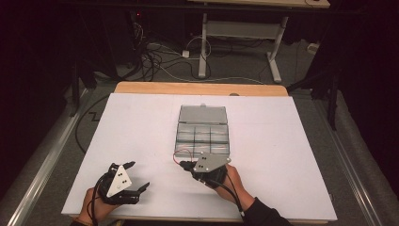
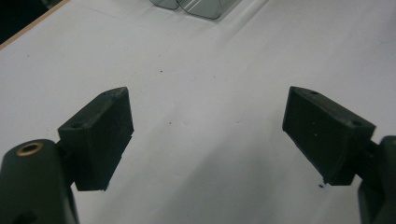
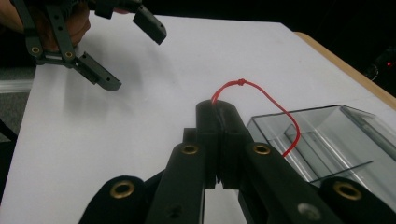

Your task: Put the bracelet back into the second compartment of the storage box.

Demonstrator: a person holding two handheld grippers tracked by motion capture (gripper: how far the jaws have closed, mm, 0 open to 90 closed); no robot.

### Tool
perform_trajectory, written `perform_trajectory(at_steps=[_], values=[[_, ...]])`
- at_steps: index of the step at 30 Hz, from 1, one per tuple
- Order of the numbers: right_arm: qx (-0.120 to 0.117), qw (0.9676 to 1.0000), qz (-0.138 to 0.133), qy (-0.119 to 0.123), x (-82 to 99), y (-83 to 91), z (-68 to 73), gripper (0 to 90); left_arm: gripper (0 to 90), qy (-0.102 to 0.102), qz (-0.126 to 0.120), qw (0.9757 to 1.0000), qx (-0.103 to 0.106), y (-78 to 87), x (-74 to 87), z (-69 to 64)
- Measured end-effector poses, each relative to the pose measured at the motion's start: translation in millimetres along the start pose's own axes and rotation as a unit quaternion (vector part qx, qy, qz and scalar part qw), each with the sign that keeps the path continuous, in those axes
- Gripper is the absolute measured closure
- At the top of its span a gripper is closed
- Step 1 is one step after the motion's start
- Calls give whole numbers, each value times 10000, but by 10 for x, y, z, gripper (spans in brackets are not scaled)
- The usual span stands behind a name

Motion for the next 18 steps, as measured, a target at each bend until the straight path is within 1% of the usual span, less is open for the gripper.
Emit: perform_trajectory(at_steps=[4,8,11,14,18], values=[[82,9999,-63,12,-12,119,-46,900,158,3,-10,10000,30,-2,1,3],[197,9997,-167,-43,-36,238,-118,900,165,-17,-37,10000,3,5,-6,1],[283,9994,-174,-30,-36,314,-162,900,165,-6,-49,10000,7,8,-8,2],[326,9994,-143,-48,-19,372,-204,900,165,-7,-65,10000,1,10,-14,0],[372,9991,-149,-99,1,408,-258,900,165,22,-102,9999,23,18,-26,3]])
Point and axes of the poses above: each handheld gripper's, and its own axes: y roughly backward along the jaws, x roughly out of its underside, z roughly to its left, the point moved 1 cm from there along -y, roughly forward along the jaws, and after that the axes turned 2 degrees about -y, right-handed, at the moved point
